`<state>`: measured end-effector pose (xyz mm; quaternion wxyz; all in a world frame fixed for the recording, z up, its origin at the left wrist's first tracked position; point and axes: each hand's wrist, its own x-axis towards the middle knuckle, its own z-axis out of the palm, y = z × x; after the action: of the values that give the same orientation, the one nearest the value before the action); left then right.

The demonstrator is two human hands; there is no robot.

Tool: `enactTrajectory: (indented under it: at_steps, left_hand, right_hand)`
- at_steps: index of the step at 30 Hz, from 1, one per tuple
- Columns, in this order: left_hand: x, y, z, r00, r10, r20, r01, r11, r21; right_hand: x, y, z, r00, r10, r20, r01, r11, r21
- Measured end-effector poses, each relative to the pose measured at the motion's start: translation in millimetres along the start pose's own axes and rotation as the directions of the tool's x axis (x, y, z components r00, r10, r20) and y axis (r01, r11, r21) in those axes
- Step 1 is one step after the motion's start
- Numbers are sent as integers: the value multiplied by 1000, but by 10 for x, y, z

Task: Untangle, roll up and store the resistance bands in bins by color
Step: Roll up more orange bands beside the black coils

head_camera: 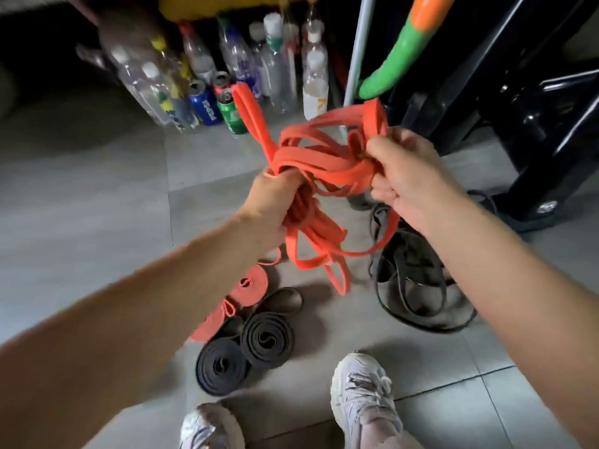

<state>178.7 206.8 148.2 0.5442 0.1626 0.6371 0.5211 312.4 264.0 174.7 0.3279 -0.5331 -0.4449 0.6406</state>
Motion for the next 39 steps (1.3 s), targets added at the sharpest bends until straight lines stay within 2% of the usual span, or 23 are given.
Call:
enactTrajectory:
  at_steps: [5, 8, 11, 15, 18, 20, 22, 24, 25, 26, 28, 29, 30, 32, 34, 35, 37, 39]
  left_hand:
    - [-1, 766, -371, 994, 113, -10, -113, 993, -38]
    - [79, 780, -697, 999, 6, -40, -6, 1000, 22]
    - [261, 484, -1056, 996, -77, -42, 83, 987, 139]
    - [569, -62, -1655, 989, -144, -43, 149, 913, 380]
    - [754, -464, -2029, 972, -161, -173, 226, 843, 487]
    - [800, -705, -2174, 964, -187, -188, 265, 735, 624]
    - [840, -934, -2281, 959, -170, -226, 282, 623, 729]
    - [872, -1087, -2370, 939, -93, -332, 317, 611, 726]
    - [887, -1176, -2403, 940, -53, -337, 297, 613, 732]
    - [901, -1271, -2422, 959, -42, -281, 254, 573, 780]
    - [898, -1498, -2443, 984, -111, -140, 173, 396, 902]
    - [880, -1588, -2444, 986, -106, -126, 156, 347, 925]
    - [848, -1670, -2439, 985, -47, -163, 169, 347, 922]
    - [756, -1751, -2379, 951, 183, -251, 172, 360, 917]
    - [657, -1820, -2299, 929, 326, -176, 77, 295, 952]
    - [608, -1863, -2253, 943, 320, -85, 10, 228, 974]
    - [554, -1991, -2205, 981, 165, 101, -112, 56, 992]
    - [540, -2088, -2214, 990, -1, 141, -141, -45, 989]
  right_hand:
    - [97, -403, 595, 992, -124, -17, 121, 986, -117]
    - [237, -414, 954, 988, -152, 20, 152, 955, -256]
    - [434, -202, 1246, 987, -151, 61, 163, 897, -411]
    - [783, 348, 1413, 996, -44, 79, 82, 810, -581]
    - [882, 887, 1455, 978, 146, 148, -41, 834, -551]
    - [949, 1328, 1413, 940, 291, 180, -150, 823, -547]
    - [933, 1660, 1328, 905, 386, 176, -178, 723, -668]
    - [881, 1915, 1245, 883, 425, 200, -129, 628, -767]
    - [853, 2023, 1214, 878, 426, 219, -101, 611, -785]
    - [810, 2106, 1195, 883, 407, 234, -56, 587, -808]
    - [747, 2237, 1184, 892, 346, 291, 63, 542, -838]
    - [745, 2328, 1186, 888, 321, 329, 125, 520, -845]
    - [709, 2368, 1197, 885, 305, 352, 173, 486, -857]
    - [665, 2464, 1204, 897, 266, 352, 219, 426, -878]
    - [627, 2518, 1205, 917, 208, 340, 229, 423, -877]
    - [611, 2551, 1198, 914, 190, 359, 250, 433, -866]
    - [584, 2609, 1186, 866, 260, 427, 316, 377, -870]
    - [563, 2655, 1172, 796, 393, 460, 370, 286, -884]
